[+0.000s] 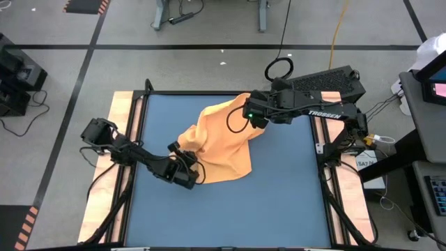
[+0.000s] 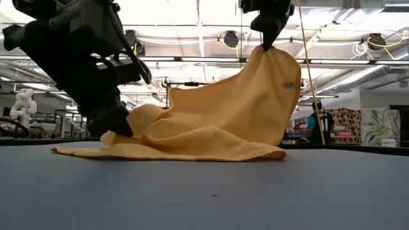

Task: Roll towel into tight, uniform cylinder
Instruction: Fold the orange microfiber cloth

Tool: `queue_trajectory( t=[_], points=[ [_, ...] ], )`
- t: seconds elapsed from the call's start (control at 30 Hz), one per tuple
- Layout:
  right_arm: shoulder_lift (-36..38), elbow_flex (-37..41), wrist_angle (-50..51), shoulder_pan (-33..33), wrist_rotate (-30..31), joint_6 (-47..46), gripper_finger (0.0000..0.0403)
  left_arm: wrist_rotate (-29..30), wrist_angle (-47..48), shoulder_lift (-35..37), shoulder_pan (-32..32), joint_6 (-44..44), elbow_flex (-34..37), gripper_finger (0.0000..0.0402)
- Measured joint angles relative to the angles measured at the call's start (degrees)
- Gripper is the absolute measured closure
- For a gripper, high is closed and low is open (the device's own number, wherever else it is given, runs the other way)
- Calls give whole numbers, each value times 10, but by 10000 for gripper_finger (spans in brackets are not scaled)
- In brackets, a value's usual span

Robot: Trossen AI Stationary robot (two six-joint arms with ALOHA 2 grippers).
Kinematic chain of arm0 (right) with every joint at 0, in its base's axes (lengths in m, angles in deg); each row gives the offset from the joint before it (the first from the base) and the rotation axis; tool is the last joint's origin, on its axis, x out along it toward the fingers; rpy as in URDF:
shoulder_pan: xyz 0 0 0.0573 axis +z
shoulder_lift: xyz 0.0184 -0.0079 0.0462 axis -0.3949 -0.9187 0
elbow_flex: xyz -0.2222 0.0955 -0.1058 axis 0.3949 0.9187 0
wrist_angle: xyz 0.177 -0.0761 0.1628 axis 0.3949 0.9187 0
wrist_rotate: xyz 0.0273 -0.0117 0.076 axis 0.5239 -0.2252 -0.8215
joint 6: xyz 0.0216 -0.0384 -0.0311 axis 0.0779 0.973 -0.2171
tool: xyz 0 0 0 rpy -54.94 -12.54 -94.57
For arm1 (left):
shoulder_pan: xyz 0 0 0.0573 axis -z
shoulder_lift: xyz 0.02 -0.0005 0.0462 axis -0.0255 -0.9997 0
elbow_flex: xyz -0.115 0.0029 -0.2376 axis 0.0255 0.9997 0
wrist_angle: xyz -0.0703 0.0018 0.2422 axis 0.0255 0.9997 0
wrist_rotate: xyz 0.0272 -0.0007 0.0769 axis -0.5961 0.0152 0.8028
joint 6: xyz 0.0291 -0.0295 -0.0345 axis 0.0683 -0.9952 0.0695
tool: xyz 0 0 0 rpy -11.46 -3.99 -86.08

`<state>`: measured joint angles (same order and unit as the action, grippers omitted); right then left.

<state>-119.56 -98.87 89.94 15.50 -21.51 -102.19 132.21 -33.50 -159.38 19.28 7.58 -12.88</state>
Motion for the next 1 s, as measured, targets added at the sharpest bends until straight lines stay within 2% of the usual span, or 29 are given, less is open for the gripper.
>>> queue_trajectory(
  t=[0.1, 0.23, 0.43, 0.67, 0.77, 0.87, 1.0],
  points=[
    [0, 0, 0, 10, 0, -7, 403, 36, 47, 20, -8, 2, -3, 391],
    [0, 0, 6, 32, 0, -32, 403, 71, 155, 83, -12, 2, -38, 397],
    [0, 0, 17, 104, 0, -79, 403, 139, 273, 218, 41, 44, -128, 399],
    [6, 0, 20, 217, 0, -142, 403, 151, 269, 332, 134, 178, -237, 400],
    [10, -9, 27, 254, 5, -165, 403, 190, 250, 351, 172, 252, -279, 400],
    [13, -38, 45, 275, 50, -180, 403, 262, 219, 354, 188, 349, -322, 401],
    [15, -93, 57, 258, 191, -118, 403, 364, 146, 354, 155, 516, -366, 401]
  ],
)
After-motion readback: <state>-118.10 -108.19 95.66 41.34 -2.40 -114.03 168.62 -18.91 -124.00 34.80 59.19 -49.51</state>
